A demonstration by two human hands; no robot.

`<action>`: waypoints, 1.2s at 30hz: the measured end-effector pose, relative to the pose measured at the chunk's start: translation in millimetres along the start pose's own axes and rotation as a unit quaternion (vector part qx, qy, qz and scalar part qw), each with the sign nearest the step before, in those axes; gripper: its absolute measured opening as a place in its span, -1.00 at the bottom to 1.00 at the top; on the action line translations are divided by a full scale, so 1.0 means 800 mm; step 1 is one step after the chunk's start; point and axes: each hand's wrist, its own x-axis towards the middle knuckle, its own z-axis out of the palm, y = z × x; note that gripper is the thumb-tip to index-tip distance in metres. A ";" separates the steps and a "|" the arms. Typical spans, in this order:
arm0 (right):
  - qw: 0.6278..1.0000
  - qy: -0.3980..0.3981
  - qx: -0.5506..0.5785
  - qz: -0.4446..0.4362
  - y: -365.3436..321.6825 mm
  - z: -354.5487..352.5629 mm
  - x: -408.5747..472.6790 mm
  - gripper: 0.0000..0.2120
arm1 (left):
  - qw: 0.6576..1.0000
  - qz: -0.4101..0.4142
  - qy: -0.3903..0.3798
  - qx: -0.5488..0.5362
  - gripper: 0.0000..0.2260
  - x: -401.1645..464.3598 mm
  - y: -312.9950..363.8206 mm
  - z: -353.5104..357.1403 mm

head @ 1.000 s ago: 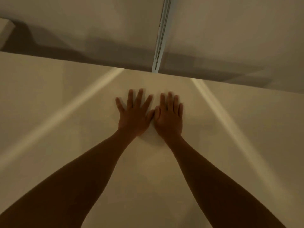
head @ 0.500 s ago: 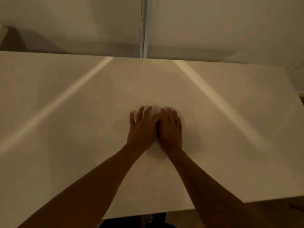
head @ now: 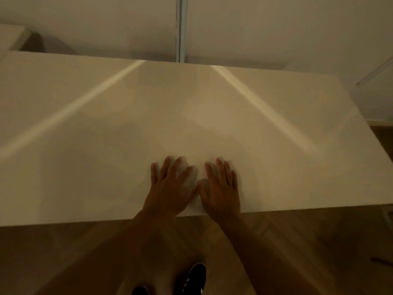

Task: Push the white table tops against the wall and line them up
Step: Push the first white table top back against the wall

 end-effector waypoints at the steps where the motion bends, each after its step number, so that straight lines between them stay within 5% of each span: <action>1: 1.000 0.009 -0.001 0.007 -0.001 0.001 -0.008 -0.44 | 1.000 0.010 -0.005 0.001 -0.42 -0.008 0.004 0.000; 12: 0.996 0.076 -0.025 0.042 0.020 -0.004 -0.044 -0.35 | 0.992 0.104 0.046 -0.051 -0.29 -0.025 0.022 0.022; 21: 0.993 0.061 0.012 0.099 0.197 -0.060 -0.091 -0.32 | 0.980 0.197 0.027 -0.028 -0.16 0.042 0.183 0.030; 29: 0.996 0.027 -0.055 0.060 0.365 -0.082 -0.108 -0.05 | 0.971 0.230 0.068 -0.014 -0.13 0.103 0.329 0.062; 36: 0.991 -0.014 -0.066 0.119 0.432 -0.091 -0.070 -0.02 | 0.993 0.104 0.057 0.028 -0.14 0.155 0.417 0.098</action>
